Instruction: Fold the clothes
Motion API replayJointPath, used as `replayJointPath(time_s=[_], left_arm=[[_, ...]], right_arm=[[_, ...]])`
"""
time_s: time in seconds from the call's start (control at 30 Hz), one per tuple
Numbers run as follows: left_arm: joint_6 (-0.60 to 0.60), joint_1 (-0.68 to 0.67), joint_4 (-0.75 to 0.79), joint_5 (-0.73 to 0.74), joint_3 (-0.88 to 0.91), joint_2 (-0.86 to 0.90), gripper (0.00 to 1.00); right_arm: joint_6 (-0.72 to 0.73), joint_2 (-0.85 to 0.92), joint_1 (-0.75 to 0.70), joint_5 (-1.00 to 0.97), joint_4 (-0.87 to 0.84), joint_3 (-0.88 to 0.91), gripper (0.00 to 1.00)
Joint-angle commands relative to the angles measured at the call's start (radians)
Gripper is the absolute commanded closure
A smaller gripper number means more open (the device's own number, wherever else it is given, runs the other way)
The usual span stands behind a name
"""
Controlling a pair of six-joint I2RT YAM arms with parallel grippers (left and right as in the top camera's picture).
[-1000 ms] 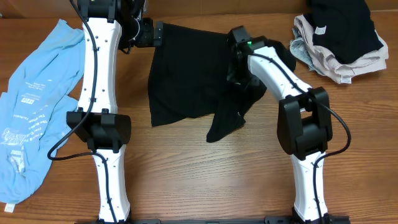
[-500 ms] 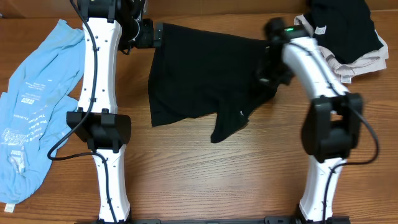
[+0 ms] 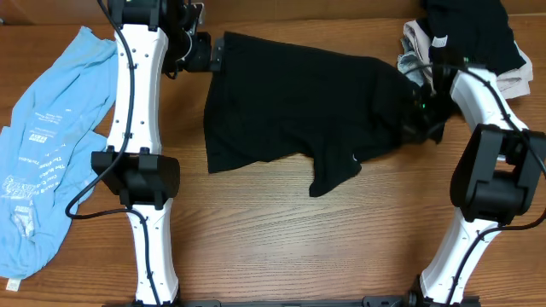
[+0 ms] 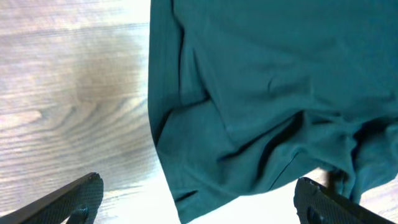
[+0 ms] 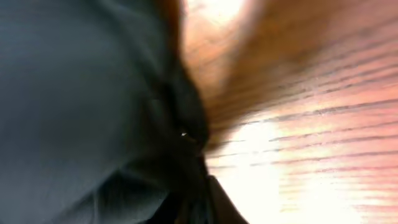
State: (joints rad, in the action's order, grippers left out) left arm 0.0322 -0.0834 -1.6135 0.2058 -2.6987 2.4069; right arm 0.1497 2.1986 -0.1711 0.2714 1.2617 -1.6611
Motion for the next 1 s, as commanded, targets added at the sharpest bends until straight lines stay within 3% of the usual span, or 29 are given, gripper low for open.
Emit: replayJointPath(time_s=[0.0, 0.17, 0.2, 0.23, 0.3, 0.33, 0.37, 0.4, 0.5, 0.53, 0.57, 0.83, 0.97], left_arm=[[-0.037, -0.002, 0.003, -0.006, 0.088, 0.010, 0.00], [-0.037, -0.002, 0.080, -0.002, 0.242, 0.010, 0.00], [-0.038, -0.002, 0.097, 0.003, 0.267, 0.010, 0.00], [-0.037, -0.002, 0.118, 0.008, 0.296, 0.010, 0.00], [-0.038, -0.002, 0.152, 0.023, 0.345, 0.010, 0.02], [-0.037, -0.002, 0.167, 0.032, 0.369, 0.010, 0.04], [-0.037, -0.003, 0.177, 0.041, 0.389, 0.010, 0.13], [-0.037, -0.003, 0.186, 0.051, 0.415, 0.010, 0.22], [-0.037, -0.012, 0.185, 0.058, 0.486, 0.010, 0.61], [-0.037, -0.016, 0.183, 0.058, 0.510, 0.010, 0.71], [-0.037, -0.020, 0.175, 0.058, 0.535, 0.010, 0.75], [-0.036, -0.029, 0.172, 0.049, 0.703, 0.010, 0.85], [-0.037, -0.029, 0.149, 0.039, 0.745, 0.009, 0.80]], right_arm=[[-0.020, -0.025, -0.014, 0.023, -0.025, 0.053, 0.84], [-0.031, -0.048, -0.016, 0.023, -0.020, 0.033, 0.76], [-0.046, -0.060, -0.016, 0.028, -0.015, 0.027, 0.71], [-0.068, -0.079, -0.016, 0.040, -0.008, 0.018, 0.64], [-0.080, -0.113, -0.016, 0.045, 0.008, 0.000, 0.28], [-0.080, -0.137, -0.016, 0.045, 0.016, -0.012, 0.18], [-0.079, -0.160, -0.016, 0.046, 0.024, -0.023, 0.16], [-0.079, -0.192, -0.016, 0.047, 0.032, -0.036, 0.15], [-0.079, -0.273, -0.016, 0.068, 0.026, -0.048, 0.13], [-0.079, -0.297, -0.016, 0.071, 0.024, -0.048, 0.13], [-0.079, -0.322, -0.015, 0.071, 0.023, -0.048, 0.13], [-0.080, -0.361, -0.013, 0.071, 0.038, -0.043, 0.12], [-0.080, -0.361, -0.009, 0.071, 0.025, -0.042, 0.12]])
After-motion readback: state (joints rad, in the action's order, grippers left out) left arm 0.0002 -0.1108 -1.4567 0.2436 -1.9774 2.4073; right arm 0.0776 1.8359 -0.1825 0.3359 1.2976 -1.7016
